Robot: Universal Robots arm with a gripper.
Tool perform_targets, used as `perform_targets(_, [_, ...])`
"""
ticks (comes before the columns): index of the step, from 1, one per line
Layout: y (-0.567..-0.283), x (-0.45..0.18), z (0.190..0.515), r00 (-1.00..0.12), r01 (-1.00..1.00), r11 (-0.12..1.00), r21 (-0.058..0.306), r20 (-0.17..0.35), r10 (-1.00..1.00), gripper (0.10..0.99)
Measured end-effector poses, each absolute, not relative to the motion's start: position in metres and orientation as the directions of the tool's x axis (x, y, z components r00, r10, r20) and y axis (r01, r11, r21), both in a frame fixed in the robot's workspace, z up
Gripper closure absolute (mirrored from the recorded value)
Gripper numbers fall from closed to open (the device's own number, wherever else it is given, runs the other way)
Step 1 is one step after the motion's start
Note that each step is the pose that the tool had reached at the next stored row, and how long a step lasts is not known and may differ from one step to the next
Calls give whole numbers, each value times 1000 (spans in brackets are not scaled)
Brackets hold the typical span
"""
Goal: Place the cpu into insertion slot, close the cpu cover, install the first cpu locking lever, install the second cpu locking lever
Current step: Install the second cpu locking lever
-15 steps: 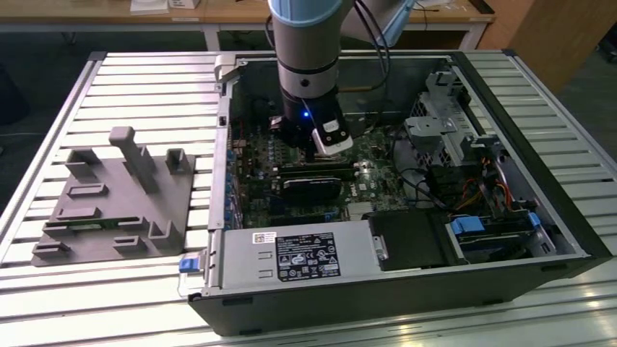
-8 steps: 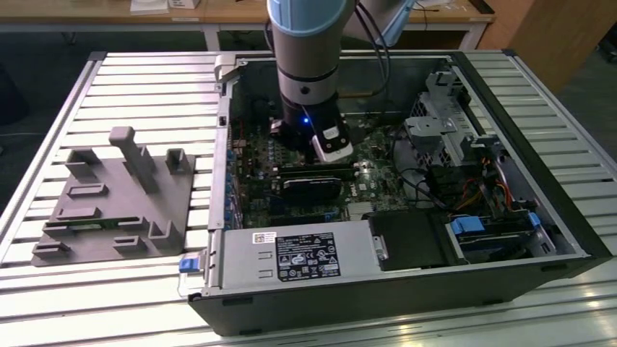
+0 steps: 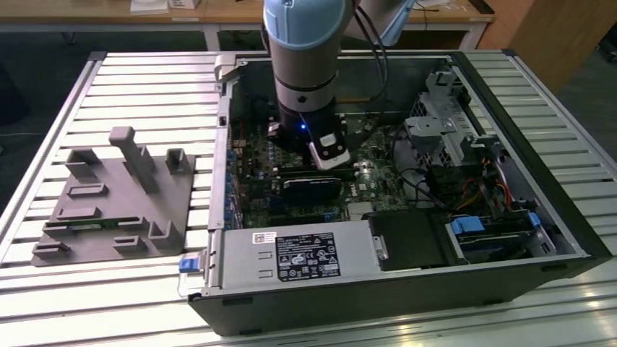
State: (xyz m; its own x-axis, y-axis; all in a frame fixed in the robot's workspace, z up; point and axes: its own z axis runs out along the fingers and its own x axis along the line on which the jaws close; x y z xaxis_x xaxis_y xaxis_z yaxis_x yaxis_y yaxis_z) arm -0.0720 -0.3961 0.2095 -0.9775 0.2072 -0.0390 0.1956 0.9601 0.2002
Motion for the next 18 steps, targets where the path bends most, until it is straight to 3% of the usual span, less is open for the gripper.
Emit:
perform_targets(10, [-401,-78,204,-979,191,943,272,-23,205,980])
perform_targets(18, [-403,-79,199,-979,189,940,285,-21,203,980])
